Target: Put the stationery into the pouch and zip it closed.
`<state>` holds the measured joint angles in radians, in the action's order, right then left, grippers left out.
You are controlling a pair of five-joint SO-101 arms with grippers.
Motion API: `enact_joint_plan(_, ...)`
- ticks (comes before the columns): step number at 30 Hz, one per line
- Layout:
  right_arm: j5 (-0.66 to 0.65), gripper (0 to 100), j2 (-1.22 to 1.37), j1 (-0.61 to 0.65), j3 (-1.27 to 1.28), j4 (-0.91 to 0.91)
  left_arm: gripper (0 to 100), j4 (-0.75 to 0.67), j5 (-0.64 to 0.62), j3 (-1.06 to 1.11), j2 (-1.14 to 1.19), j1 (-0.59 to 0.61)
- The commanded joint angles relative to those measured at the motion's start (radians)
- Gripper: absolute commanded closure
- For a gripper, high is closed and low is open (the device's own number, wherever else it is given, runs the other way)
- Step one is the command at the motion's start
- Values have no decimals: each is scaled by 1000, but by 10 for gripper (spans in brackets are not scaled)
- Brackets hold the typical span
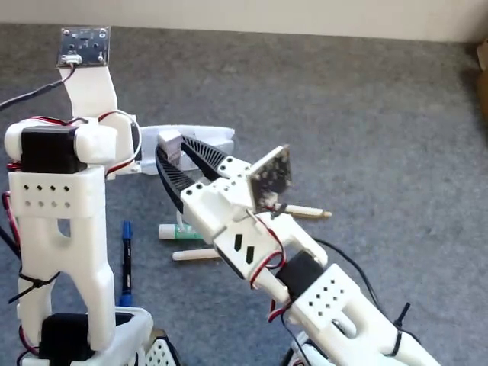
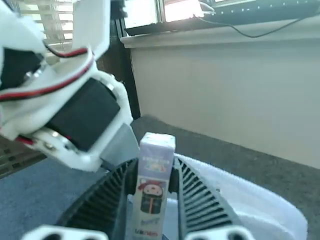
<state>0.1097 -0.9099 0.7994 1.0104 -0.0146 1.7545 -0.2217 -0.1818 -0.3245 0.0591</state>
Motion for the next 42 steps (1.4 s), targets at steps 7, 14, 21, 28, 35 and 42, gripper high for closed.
enact_joint_plan(7,-51,993,56,-12,-15,-24,993,-44,-12,79,13,1)
enact_joint_plan(14,-137,993,-19,-7,-22,-24,993,-49,-12,88,13,1)
enact_joint_plan(21,-140,993,-150,15,-45,-97,993,-48,-12,91,13,1)
enact_joint_plan(28,-140,993,27,12,-50,-311,993,-46,-12,91,13,1)
enact_joint_plan(35,-140,993,185,10,-44,-453,993,-44,-12,93,13,1)
enact_joint_plan(42,-140,993,223,8,-42,-460,993,-44,-12,93,13,1)
